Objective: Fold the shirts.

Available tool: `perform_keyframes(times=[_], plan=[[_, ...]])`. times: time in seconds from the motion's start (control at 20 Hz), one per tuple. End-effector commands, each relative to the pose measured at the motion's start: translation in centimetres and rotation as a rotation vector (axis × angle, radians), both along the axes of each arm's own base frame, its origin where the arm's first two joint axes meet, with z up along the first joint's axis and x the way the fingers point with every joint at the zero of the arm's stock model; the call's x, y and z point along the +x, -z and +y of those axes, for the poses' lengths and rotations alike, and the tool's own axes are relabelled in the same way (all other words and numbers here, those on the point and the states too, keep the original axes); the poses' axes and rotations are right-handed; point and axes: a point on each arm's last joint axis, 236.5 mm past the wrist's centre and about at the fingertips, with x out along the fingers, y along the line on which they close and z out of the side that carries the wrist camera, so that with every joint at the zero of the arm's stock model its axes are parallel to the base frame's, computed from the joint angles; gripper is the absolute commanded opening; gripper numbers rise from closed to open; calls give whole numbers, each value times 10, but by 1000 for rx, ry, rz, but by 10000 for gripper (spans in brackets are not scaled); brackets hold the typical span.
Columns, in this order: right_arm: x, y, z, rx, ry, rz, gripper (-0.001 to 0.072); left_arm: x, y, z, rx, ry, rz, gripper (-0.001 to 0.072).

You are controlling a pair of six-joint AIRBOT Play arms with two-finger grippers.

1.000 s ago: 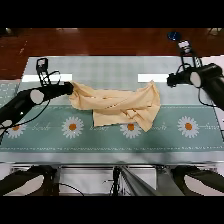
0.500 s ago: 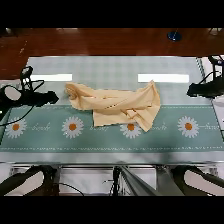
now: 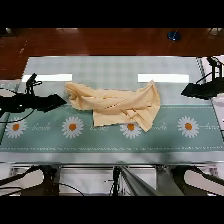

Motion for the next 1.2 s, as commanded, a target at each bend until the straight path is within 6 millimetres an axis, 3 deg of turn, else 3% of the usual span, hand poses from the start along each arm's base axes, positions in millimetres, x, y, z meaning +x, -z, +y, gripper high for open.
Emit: perform_keyframes(times=[0.0,0.65,0.7,0.75,0.8,1.0,1.15], plan=[[0,0,3,13,-9,0,589,-11,14,-17,-181,15,93,720],[-4,-1,12,54,-11,17,586,36,20,-71,-186,54,29,705],[-5,-1,12,56,-10,22,586,39,24,-74,-188,24,56,578],[-6,-1,13,60,-10,27,586,40,28,-76,-193,6,80,291],[-8,0,14,65,-11,34,586,39,30,-79,-199,11,91,56],[-13,1,17,79,-8,58,609,33,31,-82,-216,29,114,53],[-18,9,43,190,-91,95,612,29,29,-84,-228,42,123,53]])
